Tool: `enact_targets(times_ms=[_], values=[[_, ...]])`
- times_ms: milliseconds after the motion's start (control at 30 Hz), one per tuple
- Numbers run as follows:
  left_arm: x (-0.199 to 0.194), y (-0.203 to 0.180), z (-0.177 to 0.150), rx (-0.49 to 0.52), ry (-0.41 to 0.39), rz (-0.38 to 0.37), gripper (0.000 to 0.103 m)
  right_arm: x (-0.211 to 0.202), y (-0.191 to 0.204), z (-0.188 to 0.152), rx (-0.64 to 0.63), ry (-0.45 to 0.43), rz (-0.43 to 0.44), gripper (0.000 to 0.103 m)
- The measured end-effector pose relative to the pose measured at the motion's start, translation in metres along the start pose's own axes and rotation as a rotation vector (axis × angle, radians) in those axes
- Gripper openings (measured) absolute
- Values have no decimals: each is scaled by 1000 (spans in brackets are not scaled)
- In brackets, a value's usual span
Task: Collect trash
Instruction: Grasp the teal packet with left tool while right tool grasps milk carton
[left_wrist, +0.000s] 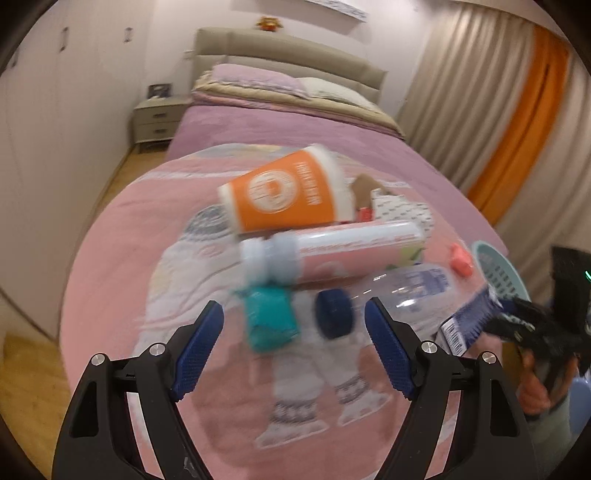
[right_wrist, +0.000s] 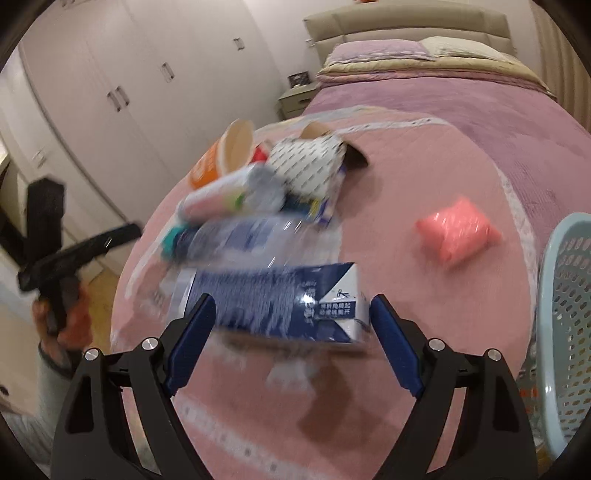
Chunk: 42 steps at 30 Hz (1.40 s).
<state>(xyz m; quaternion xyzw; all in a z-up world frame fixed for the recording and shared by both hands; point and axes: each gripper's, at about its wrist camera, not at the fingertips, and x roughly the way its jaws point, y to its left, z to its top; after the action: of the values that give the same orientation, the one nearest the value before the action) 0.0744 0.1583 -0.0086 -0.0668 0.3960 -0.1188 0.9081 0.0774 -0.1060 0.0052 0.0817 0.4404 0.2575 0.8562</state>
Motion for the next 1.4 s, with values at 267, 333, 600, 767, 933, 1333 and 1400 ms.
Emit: enact_targets(times_ms=[267, 333, 600, 767, 933, 1333, 1400], values=[[4, 18, -19, -52, 26, 76, 75, -12, 51, -44, -157, 44, 90, 81], [3, 17, -21, -54, 28, 75, 75, -19, 62, -48, -228, 4, 14, 81], [17, 17, -19, -109, 42, 57, 72, -2, 77, -32, -304, -6, 15, 86], [36, 9, -13, -100, 80, 85, 66, 27, 88, -33, -396, 20, -39, 86], [53, 2, -12, -86, 126, 149, 58, 44, 96, -37, -439, 58, -32, 86], [37, 6, -23, -75, 91, 164, 38, 67, 97, -38, -319, 84, 27, 65], [29, 12, -31, -100, 81, 156, 38, 65, 100, -42, -310, 71, 20, 59]])
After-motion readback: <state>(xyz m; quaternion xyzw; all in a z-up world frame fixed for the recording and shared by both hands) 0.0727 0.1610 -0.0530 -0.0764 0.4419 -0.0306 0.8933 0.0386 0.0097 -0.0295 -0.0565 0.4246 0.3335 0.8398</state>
